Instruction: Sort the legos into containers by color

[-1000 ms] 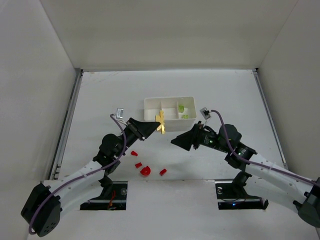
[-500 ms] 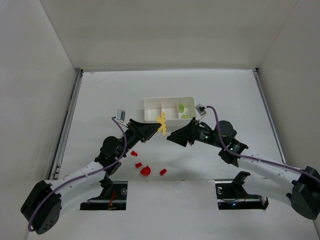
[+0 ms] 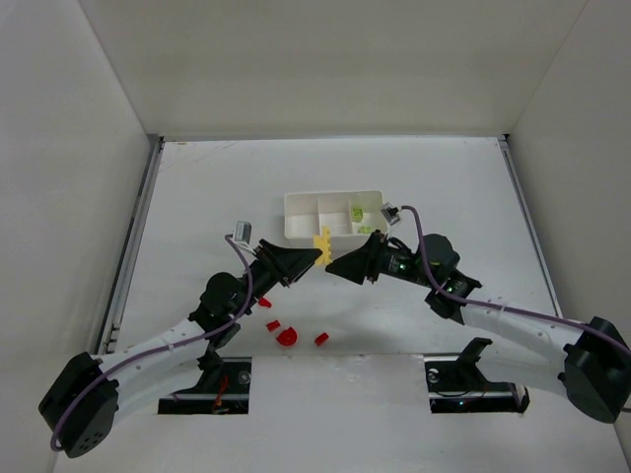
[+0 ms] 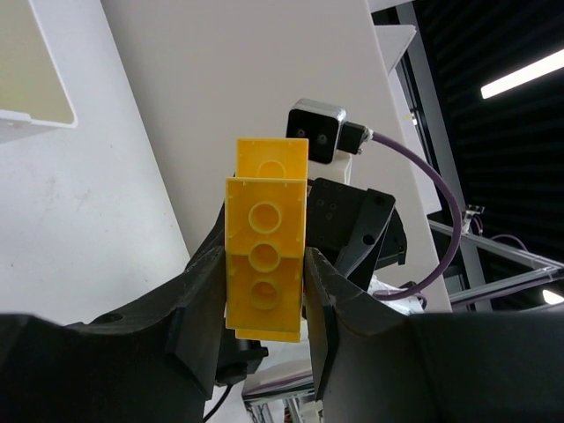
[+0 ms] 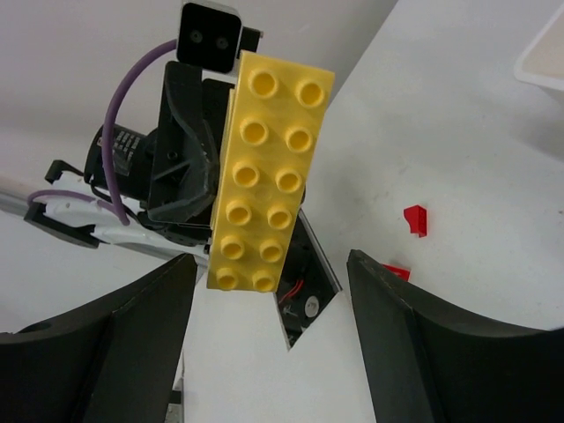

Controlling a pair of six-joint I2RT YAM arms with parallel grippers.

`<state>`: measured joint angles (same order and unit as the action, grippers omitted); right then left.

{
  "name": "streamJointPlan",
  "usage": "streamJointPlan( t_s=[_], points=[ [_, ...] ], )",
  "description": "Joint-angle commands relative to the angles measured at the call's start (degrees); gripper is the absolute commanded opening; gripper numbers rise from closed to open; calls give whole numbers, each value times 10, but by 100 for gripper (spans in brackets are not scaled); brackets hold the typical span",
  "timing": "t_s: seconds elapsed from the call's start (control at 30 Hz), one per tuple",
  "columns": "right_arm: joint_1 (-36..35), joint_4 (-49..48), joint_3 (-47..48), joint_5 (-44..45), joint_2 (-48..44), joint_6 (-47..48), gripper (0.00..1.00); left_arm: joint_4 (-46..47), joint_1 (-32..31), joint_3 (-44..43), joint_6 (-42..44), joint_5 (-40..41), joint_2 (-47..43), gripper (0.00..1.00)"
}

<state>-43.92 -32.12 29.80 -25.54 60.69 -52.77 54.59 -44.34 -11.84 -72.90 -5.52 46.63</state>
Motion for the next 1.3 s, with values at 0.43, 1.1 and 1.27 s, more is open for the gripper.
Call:
streamJointPlan(
  t_s=[0.43, 1.1, 1.27],
  points=[
    [-9, -58, 32, -1, 16, -11, 46, 39, -28, 9, 14, 28, -5, 17],
    [64, -23, 10, -10, -47, -13, 37, -43, 9, 23, 37, 30, -60, 17],
    [94, 24, 51, 14, 35, 14, 38, -97, 15, 17, 69, 41, -92, 17]
  ],
)
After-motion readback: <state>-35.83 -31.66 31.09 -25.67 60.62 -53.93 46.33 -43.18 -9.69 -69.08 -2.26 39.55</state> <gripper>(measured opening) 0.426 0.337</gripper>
